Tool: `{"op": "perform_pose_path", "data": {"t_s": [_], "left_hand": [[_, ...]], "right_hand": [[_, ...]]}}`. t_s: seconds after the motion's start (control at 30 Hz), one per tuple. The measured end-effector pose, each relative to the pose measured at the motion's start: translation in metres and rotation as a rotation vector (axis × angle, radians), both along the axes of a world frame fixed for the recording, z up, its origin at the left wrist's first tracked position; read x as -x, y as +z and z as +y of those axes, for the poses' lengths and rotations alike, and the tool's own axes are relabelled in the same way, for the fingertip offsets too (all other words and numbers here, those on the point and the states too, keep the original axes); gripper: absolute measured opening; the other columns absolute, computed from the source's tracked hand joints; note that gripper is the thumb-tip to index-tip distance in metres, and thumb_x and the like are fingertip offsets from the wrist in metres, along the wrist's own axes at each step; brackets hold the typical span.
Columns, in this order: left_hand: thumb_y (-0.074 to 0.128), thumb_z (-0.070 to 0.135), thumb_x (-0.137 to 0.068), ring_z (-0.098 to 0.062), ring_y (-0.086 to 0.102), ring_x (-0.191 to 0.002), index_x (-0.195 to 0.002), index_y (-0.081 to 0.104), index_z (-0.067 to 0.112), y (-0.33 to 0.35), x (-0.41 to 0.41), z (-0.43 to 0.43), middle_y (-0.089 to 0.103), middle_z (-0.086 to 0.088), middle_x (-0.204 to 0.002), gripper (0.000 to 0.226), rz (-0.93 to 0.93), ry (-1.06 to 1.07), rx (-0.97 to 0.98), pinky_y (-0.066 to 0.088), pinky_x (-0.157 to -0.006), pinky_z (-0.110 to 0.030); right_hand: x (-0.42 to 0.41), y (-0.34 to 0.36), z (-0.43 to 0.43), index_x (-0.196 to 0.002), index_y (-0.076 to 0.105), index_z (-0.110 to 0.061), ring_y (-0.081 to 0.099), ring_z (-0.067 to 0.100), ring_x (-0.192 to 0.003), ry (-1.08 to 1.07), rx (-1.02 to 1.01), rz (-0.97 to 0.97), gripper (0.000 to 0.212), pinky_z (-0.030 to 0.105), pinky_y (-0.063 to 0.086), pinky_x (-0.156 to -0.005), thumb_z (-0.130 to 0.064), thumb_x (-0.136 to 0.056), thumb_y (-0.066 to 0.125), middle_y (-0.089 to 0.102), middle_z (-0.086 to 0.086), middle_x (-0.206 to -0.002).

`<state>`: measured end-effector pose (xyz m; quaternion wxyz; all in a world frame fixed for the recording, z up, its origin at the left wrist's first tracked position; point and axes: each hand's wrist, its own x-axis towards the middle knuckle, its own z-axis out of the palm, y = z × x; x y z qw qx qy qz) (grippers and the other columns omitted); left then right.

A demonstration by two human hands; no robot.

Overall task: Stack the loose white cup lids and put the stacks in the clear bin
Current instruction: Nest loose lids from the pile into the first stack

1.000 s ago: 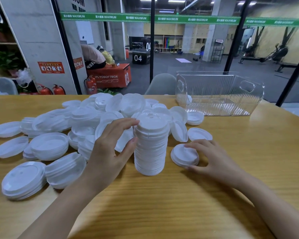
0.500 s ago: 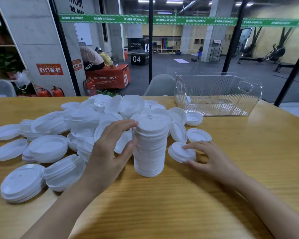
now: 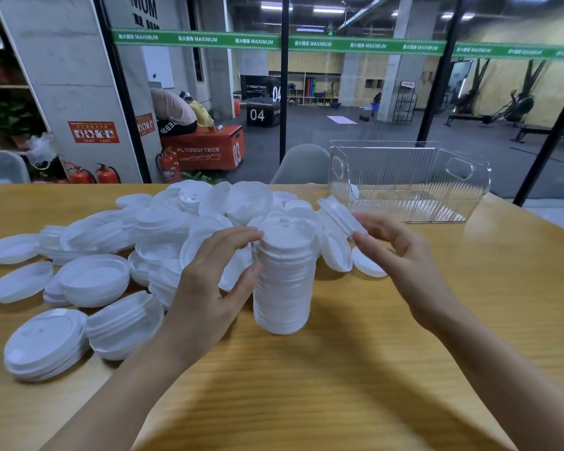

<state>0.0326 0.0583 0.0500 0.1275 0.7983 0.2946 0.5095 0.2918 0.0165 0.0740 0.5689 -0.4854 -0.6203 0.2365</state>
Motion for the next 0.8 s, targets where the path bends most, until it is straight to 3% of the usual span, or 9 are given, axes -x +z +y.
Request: {"op": "perform_pose_path", "data": {"t_s": [0.1, 0.27, 0.37, 0.53, 0.8], "left_hand": [[0.053, 0.034, -0.092, -0.005, 0.053, -0.119, -0.13, 0.053, 0.025, 0.0, 0.0, -0.001, 0.057, 0.014, -0.126, 0.039, -0.014, 0.016, -0.009, 0.04, -0.098, -0.014], [0.053, 0.033, -0.09, -0.013, 0.054, -0.117, -0.132, 0.05, 0.026, 0.001, 0.002, 0.001, 0.054, 0.016, -0.126, 0.043, -0.066, 0.051, -0.012, 0.041, -0.097, -0.016], [0.053, 0.032, -0.09, -0.013, 0.054, -0.117, -0.132, 0.05, 0.025, 0.002, 0.003, 0.002, 0.054, 0.016, -0.127, 0.042, -0.071, 0.052, -0.021, 0.042, -0.097, -0.018], [0.053, 0.033, -0.091, -0.01, 0.054, -0.117, -0.131, 0.051, 0.025, 0.001, 0.003, 0.001, 0.054, 0.017, -0.128, 0.041, -0.051, 0.043, -0.016, 0.042, -0.096, -0.016], [0.054, 0.032, -0.092, -0.008, 0.055, -0.117, -0.129, 0.053, 0.028, 0.0, 0.002, 0.002, 0.059, 0.012, -0.124, 0.038, 0.005, 0.024, -0.017, 0.041, -0.097, -0.014]], "right_hand": [[0.014, 0.019, 0.003, -0.112, 0.07, -0.039, 0.058, 0.006, -0.116, 0.043, -0.012, -0.181, 0.035, 0.029, 0.045, -0.098, -0.05, -0.079, 0.068, 0.067, -0.017, -0.117], [0.033, 0.031, 0.011, -0.111, 0.069, -0.036, 0.049, -0.005, -0.121, 0.098, -0.07, -0.422, 0.032, 0.013, 0.031, -0.1, -0.041, -0.081, 0.076, 0.061, -0.032, -0.117], [0.035, 0.032, 0.015, -0.111, 0.071, -0.033, 0.046, -0.011, -0.119, 0.112, -0.077, -0.462, 0.029, 0.012, 0.028, -0.101, -0.034, -0.082, 0.077, 0.055, -0.036, -0.119], [0.035, 0.028, 0.018, -0.112, 0.07, -0.039, 0.043, -0.008, -0.125, 0.102, -0.082, -0.495, 0.034, 0.019, 0.028, -0.107, -0.045, -0.078, 0.073, 0.056, -0.031, -0.121], [0.032, 0.023, 0.018, -0.111, 0.069, -0.041, 0.044, -0.007, -0.122, 0.077, -0.123, -0.489, 0.033, 0.018, 0.03, -0.105, -0.047, -0.078, 0.074, 0.058, -0.033, -0.118]]}}
